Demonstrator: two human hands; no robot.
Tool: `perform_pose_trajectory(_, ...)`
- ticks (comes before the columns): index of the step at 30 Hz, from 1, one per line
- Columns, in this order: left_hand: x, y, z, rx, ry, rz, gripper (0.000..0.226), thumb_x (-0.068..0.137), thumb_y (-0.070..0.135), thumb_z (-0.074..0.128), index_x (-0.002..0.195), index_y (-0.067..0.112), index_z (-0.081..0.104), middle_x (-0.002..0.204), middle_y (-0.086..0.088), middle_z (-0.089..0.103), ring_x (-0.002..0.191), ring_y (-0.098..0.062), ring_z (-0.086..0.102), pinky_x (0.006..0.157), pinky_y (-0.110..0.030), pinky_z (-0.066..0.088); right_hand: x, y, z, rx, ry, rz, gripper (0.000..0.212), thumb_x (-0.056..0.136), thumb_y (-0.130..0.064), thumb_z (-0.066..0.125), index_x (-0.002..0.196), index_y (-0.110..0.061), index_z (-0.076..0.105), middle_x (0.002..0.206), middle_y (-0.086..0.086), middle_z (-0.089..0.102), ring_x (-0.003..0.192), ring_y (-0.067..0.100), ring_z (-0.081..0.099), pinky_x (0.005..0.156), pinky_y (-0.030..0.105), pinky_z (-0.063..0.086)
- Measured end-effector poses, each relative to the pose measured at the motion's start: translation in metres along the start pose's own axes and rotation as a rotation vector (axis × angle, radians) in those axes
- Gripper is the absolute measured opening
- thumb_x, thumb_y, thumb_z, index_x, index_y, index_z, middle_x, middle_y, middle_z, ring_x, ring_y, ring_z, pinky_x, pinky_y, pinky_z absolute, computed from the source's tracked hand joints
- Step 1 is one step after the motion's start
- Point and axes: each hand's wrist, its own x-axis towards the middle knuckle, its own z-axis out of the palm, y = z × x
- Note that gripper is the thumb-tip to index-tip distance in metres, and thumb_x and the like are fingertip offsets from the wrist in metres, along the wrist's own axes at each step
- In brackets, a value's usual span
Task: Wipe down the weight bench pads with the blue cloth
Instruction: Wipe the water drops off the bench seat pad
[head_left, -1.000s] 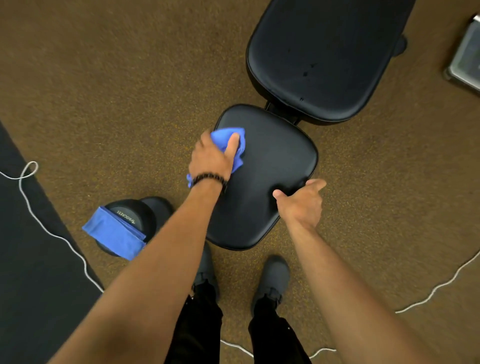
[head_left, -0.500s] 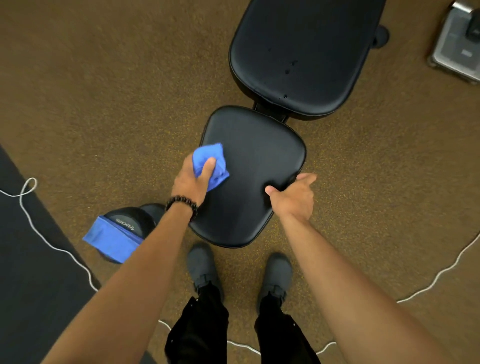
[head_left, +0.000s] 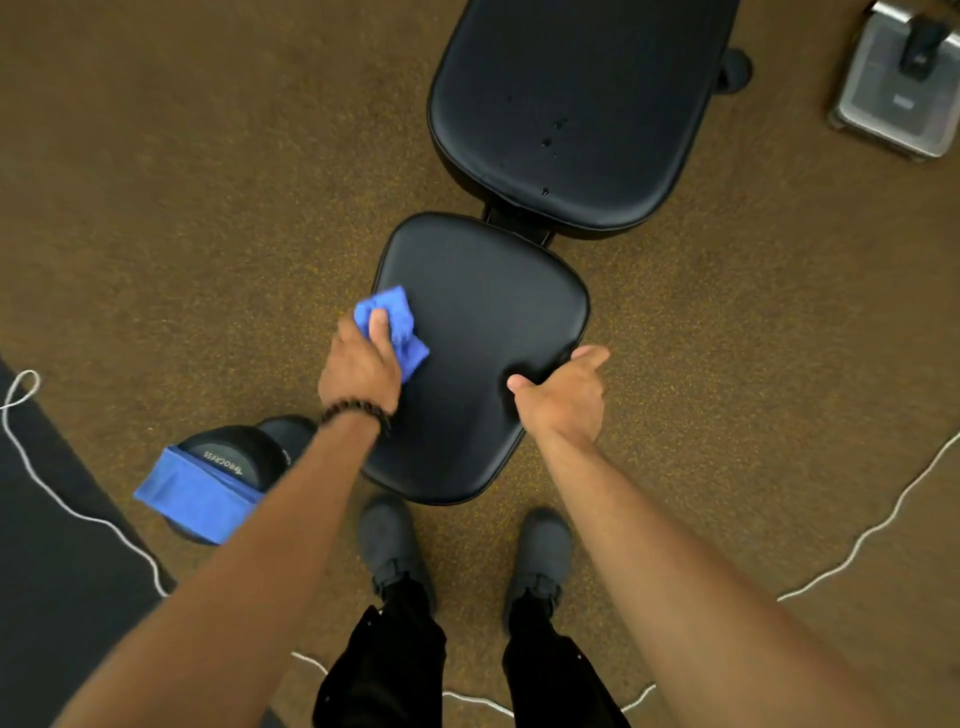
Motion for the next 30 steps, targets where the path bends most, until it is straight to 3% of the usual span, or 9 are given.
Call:
perform_pose_trajectory(3, 0.062, 0.056, -0.004, 0.038, -0.089, 0.041, 0.065, 0.106, 0.055, 0.031, 0.137, 0.0, 0.047, 0.138, -0.036, 0.053, 0.127, -0.05, 0.053, 0.103, -0.048, 0.042, 0.004, 0.0, 0.0, 0.01, -0.016, 0.017, 0.076, 0.073, -0.03, 0.09, 0.121, -0.02, 0.032, 0.125, 0.011, 0.062, 0.107, 0.036, 0.066, 0.089, 0.039, 0.053)
perform_pose_trajectory(7, 0.109, 0.117, 0.001, 0.135, -0.201, 0.162, 0.066, 0.1, 0.056, 0.035, 0.136, 0.005, 0.055, 0.14, -0.03, 0.055, 0.129, -0.046, 0.052, 0.108, -0.047, 0.041, 0.01, -0.002, -0.008, 0.031, -0.059, 0.039, 0.073, 0.071, -0.029, 0.091, 0.116, -0.02, 0.033, 0.115, 0.006, 0.065, 0.098, 0.03, 0.069, 0.08, 0.034, 0.053)
perform_pose_trajectory(11, 0.091, 0.139, 0.021, 0.39, -0.132, 0.403, 0.056, 0.094, 0.048, 0.035, 0.125, 0.012, 0.065, 0.136, -0.021, 0.059, 0.129, -0.044, 0.048, 0.11, -0.05, 0.035, 0.009, -0.001, -0.013, 0.033, -0.05, 0.039, 0.074, 0.067, -0.031, 0.093, 0.112, -0.021, 0.035, 0.109, 0.004, 0.067, 0.097, 0.029, 0.069, 0.081, 0.034, 0.052)
perform_pose_trajectory(16, 0.041, 0.131, 0.055, 0.341, -0.083, 0.786, 0.054, 0.085, 0.051, 0.04, 0.117, 0.027, 0.076, 0.132, -0.003, 0.066, 0.134, -0.033, 0.048, 0.122, -0.055, 0.019, 0.001, 0.007, -0.012, 0.055, -0.039, -0.008, 0.072, 0.072, -0.035, 0.09, 0.117, -0.022, 0.036, 0.115, 0.007, 0.068, 0.103, 0.033, 0.068, 0.089, 0.041, 0.054)
perform_pose_trajectory(22, -0.024, 0.122, 0.093, 0.246, -0.368, 1.14, 0.06, 0.091, 0.033, 0.059, 0.15, 0.023, 0.052, 0.16, -0.003, 0.044, 0.156, -0.028, 0.023, 0.127, -0.044, 0.0, 0.0, 0.033, -0.006, 0.19, -0.045, -0.099, 0.059, 0.078, -0.026, 0.083, 0.12, -0.018, 0.042, 0.107, 0.005, 0.074, 0.101, 0.029, 0.071, 0.08, 0.032, 0.052)
perform_pose_trajectory(24, -0.038, 0.109, 0.094, 0.24, -0.405, 1.172, 0.066, 0.089, 0.015, 0.06, 0.154, 0.02, 0.045, 0.164, -0.004, 0.036, 0.157, -0.025, 0.018, 0.128, -0.039, -0.004, -0.001, 0.049, -0.013, 0.25, -0.116, -0.096, 0.055, 0.078, -0.02, 0.082, 0.118, -0.021, 0.046, 0.1, -0.007, 0.071, 0.097, 0.022, 0.072, 0.079, 0.028, 0.051)
perform_pose_trajectory(26, -0.058, 0.094, 0.089, 0.182, -0.411, 1.135, 0.072, 0.086, 0.003, 0.058, 0.155, 0.017, 0.043, 0.165, -0.004, 0.034, 0.158, -0.022, 0.016, 0.128, -0.032, -0.01, -0.002, 0.069, -0.023, 0.238, -0.23, -0.08, 0.065, 0.072, -0.024, 0.088, 0.123, -0.023, 0.049, 0.098, -0.016, 0.068, 0.092, 0.02, 0.072, 0.081, 0.033, 0.056)
perform_pose_trajectory(28, -0.08, 0.07, 0.085, 0.185, -0.418, 1.121, 0.073, 0.086, -0.001, 0.058, 0.156, 0.015, 0.042, 0.166, -0.005, 0.031, 0.158, -0.021, 0.015, 0.125, -0.027, -0.015, -0.003, 0.089, -0.031, 0.163, -0.353, -0.043, 0.078, 0.065, -0.033, 0.093, 0.129, -0.025, 0.048, 0.107, -0.013, 0.07, 0.091, 0.022, 0.073, 0.082, 0.04, 0.06)
perform_pose_trajectory(30, -0.102, 0.036, 0.081, 0.234, -0.395, 1.15, 0.077, 0.082, -0.003, 0.062, 0.155, 0.016, 0.043, 0.167, -0.005, 0.029, 0.158, -0.02, 0.016, 0.129, -0.034, -0.007, -0.002, 0.109, -0.038, 0.121, -0.411, 0.017, 0.074, 0.069, -0.034, 0.091, 0.13, -0.023, 0.05, 0.113, -0.009, 0.069, 0.097, 0.019, 0.072, 0.087, 0.044, 0.06)
